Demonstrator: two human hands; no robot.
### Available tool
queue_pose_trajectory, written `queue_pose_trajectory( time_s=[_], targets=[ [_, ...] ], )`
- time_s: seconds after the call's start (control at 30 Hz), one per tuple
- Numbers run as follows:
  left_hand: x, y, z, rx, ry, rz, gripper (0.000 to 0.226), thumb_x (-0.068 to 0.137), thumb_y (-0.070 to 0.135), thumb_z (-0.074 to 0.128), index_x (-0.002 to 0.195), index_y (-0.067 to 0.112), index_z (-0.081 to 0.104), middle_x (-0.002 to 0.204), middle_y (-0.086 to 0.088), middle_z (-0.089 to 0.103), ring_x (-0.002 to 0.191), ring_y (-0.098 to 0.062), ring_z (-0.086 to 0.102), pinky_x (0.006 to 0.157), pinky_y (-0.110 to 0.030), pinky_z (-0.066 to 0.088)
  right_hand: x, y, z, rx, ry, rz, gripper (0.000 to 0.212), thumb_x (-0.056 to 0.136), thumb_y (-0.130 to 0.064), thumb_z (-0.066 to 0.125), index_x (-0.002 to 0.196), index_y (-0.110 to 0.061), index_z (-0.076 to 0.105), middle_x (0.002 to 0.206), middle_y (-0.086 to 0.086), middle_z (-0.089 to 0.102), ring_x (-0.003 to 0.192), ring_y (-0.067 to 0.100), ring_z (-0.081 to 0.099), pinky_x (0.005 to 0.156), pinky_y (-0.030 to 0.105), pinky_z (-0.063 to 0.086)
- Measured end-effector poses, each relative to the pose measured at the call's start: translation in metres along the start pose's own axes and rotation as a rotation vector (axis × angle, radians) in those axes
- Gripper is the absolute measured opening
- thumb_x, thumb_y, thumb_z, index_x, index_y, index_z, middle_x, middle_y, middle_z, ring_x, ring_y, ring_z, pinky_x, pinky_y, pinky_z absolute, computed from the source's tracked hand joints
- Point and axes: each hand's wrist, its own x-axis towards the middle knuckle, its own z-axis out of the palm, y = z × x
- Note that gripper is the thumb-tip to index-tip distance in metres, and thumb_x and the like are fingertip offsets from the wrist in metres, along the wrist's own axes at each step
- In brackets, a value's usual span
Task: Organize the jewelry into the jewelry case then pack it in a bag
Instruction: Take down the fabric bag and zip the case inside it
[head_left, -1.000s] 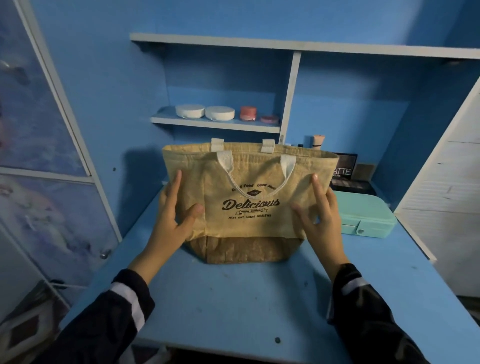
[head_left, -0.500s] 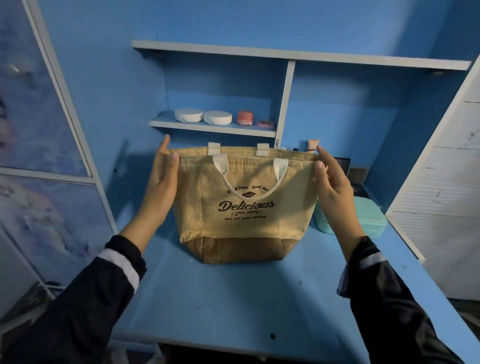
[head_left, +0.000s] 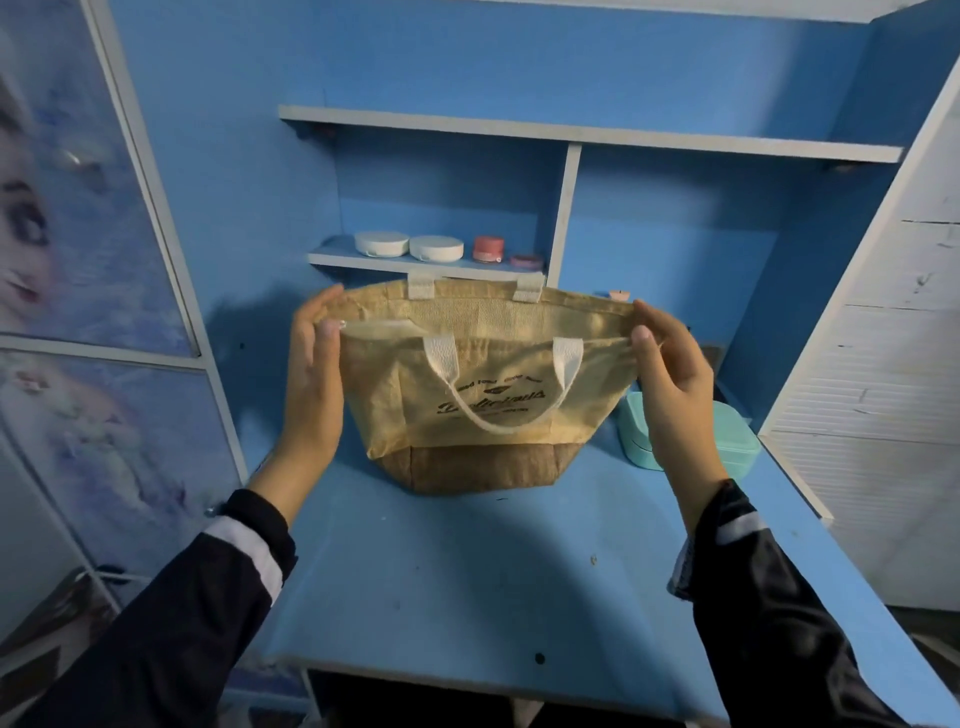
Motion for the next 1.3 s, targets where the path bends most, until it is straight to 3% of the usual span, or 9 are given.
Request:
queue_pose_trajectory(
  time_s=[0.1,0.23,0.37,0.5,0.7,0.9,1.0,1.13,1.3],
  targets=[
    [-0.018,-0.013,-0.006,-0.005,-0.005,0.003,0.040,0.090,0.073,0.041,0.123,0.054,0.051,0.137,0.001,0.053,0.129,-0.023,0.050,0.108,-0.060,0.037,-0.018,0.016,-0.006,-0.003,-0.073,0.025,0.032,0.099,-0.009,0.051,0.129,-0.016,0.059,0.125,-0.006,0.063,0.119,0.013,0.057,0.099,0.024,0.045],
    [-0.041,-0.016,-0.010,0.067,-0.048,0.067,0.030,0.097,0.053,0.046,0.124,0.042,0.051,0.124,0.014,0.057,0.115,-0.004,0.054,0.099,-0.023,0.042,-0.034,0.025,-0.017,-0.057,-0.136,0.050,0.039,0.099,-0.001,0.048,0.133,-0.017,0.055,0.135,-0.006,0.058,0.127,0.005,0.051,0.101,0.016,0.041],
    [-0.056,-0.020,-0.015,0.081,-0.131,0.099,0.033,0.092,0.035,0.053,0.123,0.046,0.052,0.124,0.024,0.056,0.104,0.002,0.054,0.087,-0.014,0.043,-0.043,0.041,-0.029,-0.161,-0.188,0.029,0.047,0.096,0.005,0.047,0.136,-0.018,0.053,0.142,0.001,0.052,0.134,0.010,0.044,0.106,0.021,0.039],
    [-0.068,-0.030,-0.020,0.102,-0.216,0.126,0.043,0.089,0.030,0.058,0.130,0.024,0.049,0.128,0.012,0.055,0.112,-0.014,0.056,0.090,-0.024,0.045,-0.051,0.064,-0.037,-0.252,-0.194,-0.012,0.046,0.095,-0.004,0.053,0.137,-0.019,0.052,0.143,-0.005,0.050,0.136,0.012,0.042,0.112,0.039,0.038],
    [-0.063,-0.037,-0.023,0.203,-0.273,0.247,0.042,0.091,0.023,0.057,0.131,0.022,0.049,0.137,0.007,0.050,0.129,-0.026,0.049,0.102,-0.057,0.043,-0.050,0.068,-0.036,-0.313,-0.154,-0.017,0.043,0.096,-0.013,0.058,0.136,-0.026,0.052,0.144,-0.012,0.047,0.141,0.008,0.035,0.107,0.048,0.044],
    [-0.048,-0.034,-0.033,0.254,-0.348,0.250,0.042,0.089,0.022,0.060,0.130,0.022,0.051,0.138,0.003,0.051,0.132,-0.024,0.048,0.108,-0.054,0.040,-0.047,0.062,-0.033,-0.391,-0.168,-0.055,0.042,0.095,-0.021,0.060,0.136,-0.029,0.053,0.141,-0.024,0.042,0.139,0.009,0.038,0.106,0.047,0.044],
    [-0.044,-0.035,-0.036,0.268,-0.368,0.228,0.047,0.088,0.023,0.062,0.133,0.019,0.049,0.137,0.000,0.053,0.129,-0.023,0.050,0.105,-0.055,0.043,-0.047,0.060,-0.031,-0.466,-0.172,-0.085,0.043,0.095,-0.022,0.060,0.138,-0.021,0.054,0.142,-0.014,0.045,0.138,0.010,0.039,0.110,0.041,0.041],
    [-0.042,-0.031,-0.036,0.270,-0.378,0.204,0.050,0.087,0.024,0.063,0.134,0.023,0.048,0.133,0.001,0.055,0.119,-0.023,0.056,0.094,-0.056,0.050,-0.049,0.051,-0.022,-0.585,-0.099,-0.210,0.037,0.093,-0.014,0.062,0.130,-0.009,0.059,0.142,0.014,0.048,0.113,0.000,0.051,0.101,0.009,0.037],
    [-0.040,-0.031,-0.036,0.296,-0.386,0.212,0.051,0.087,0.021,0.063,0.135,0.019,0.047,0.133,0.002,0.055,0.120,-0.022,0.056,0.096,-0.053,0.049,-0.048,0.031,0.012,-0.594,-0.084,-0.436,0.028,0.096,-0.014,0.058,0.122,-0.006,0.062,0.127,0.015,0.053,0.115,0.027,0.056,0.095,0.043,0.050]
  ],
)
